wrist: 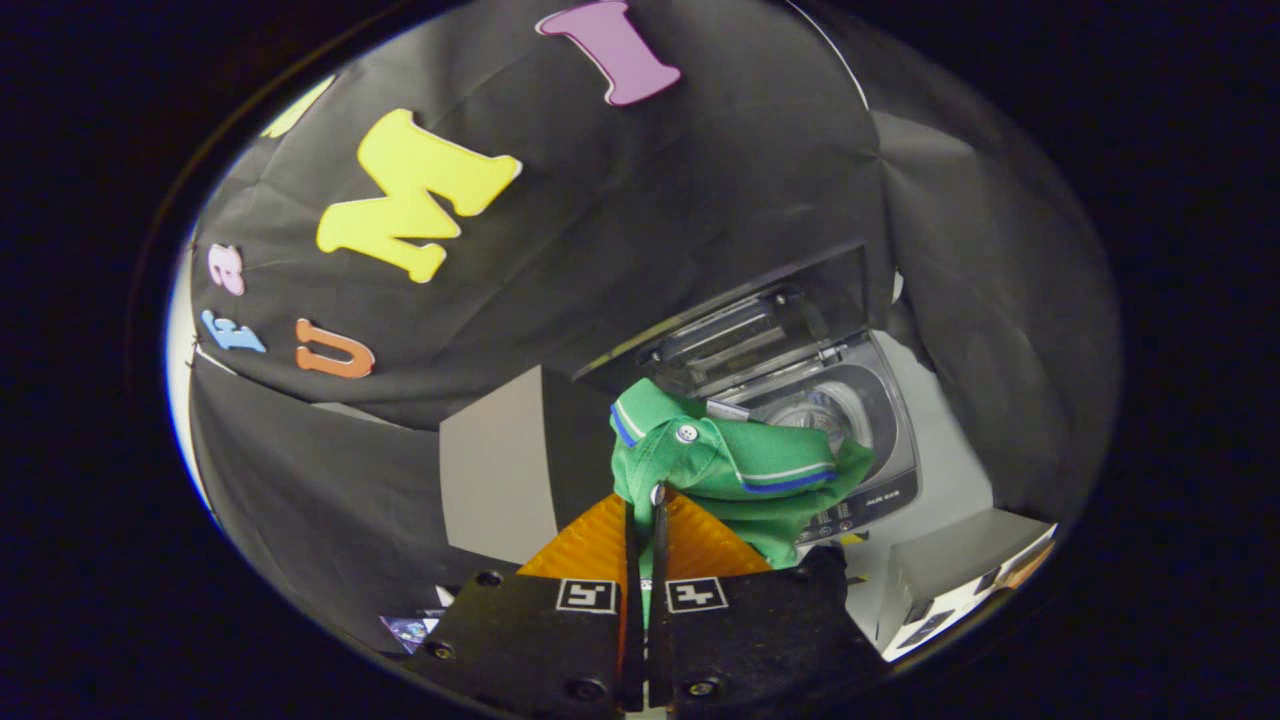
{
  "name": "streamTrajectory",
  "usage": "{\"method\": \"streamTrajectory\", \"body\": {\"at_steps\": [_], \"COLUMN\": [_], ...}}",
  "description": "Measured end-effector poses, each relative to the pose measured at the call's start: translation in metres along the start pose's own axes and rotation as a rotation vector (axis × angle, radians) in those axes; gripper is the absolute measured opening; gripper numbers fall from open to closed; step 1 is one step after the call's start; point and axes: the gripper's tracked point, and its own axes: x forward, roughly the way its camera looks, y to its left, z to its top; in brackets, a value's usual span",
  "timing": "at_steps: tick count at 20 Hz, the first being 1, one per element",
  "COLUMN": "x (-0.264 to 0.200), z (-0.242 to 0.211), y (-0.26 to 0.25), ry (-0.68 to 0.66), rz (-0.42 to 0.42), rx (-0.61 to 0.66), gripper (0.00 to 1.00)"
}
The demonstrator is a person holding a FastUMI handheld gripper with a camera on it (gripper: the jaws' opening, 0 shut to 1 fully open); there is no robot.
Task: Put the clothes into the washing machine and then close the washing machine lid.
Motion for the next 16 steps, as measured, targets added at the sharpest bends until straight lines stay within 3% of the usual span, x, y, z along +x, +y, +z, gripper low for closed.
{"method": "streamTrajectory", "body": {"at_steps": [16], "x": [0.120], "z": [0.006], "y": [-0.068], "ry": [0.178], "rz": [-0.121], "rx": [0.066], "gripper": [0.05]}}
